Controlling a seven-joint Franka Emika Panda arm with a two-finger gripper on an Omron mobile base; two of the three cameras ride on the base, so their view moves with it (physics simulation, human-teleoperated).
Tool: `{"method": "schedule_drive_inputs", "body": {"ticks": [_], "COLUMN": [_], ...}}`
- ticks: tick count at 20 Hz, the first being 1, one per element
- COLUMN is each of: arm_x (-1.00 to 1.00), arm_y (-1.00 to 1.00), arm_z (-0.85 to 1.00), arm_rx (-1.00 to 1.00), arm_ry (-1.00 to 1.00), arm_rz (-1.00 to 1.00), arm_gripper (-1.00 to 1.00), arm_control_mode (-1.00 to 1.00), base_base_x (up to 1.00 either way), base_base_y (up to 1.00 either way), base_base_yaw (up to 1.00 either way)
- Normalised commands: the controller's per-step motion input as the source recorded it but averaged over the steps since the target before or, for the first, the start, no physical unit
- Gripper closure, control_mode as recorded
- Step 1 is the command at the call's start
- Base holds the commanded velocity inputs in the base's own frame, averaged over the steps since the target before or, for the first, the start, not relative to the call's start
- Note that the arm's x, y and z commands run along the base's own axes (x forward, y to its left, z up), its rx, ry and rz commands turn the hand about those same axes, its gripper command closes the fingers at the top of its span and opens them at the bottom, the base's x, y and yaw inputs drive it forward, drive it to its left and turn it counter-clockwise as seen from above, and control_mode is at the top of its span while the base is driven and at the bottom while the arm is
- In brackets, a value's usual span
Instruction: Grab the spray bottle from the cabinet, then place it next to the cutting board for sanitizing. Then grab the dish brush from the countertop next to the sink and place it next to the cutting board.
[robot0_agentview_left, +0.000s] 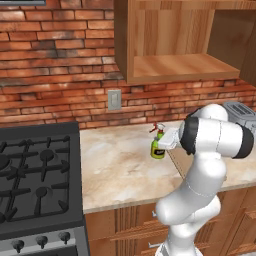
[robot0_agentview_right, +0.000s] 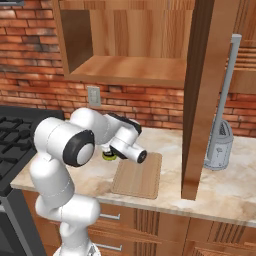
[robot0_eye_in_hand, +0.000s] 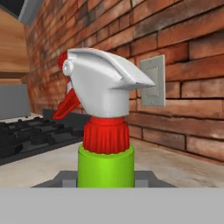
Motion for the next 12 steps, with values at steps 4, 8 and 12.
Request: {"method": "schedule_drive_inputs", "body": {"ticks": [4, 8, 12], "arm_x": [-0.01, 0.00, -0.03], "arm_y": [0.00, 0.00, 0.00], "arm_z": [-0.28, 0.00, 0.00], "arm_rx": [-0.01, 0.00, 0.00], "arm_ry": [-0.05, -0.02, 0.00], "arm_rz": [0.00, 0.00, 0.00], "arm_gripper": [-1.00, -1.00, -1.00], "arm_control_mode": [-1.00, -1.00, -1.00], "base_base_x": [0.00, 0.00, 0.00], "base_base_y": [0.00, 0.00, 0.00], "base_base_yaw": [0.00, 0.00, 0.00]}}
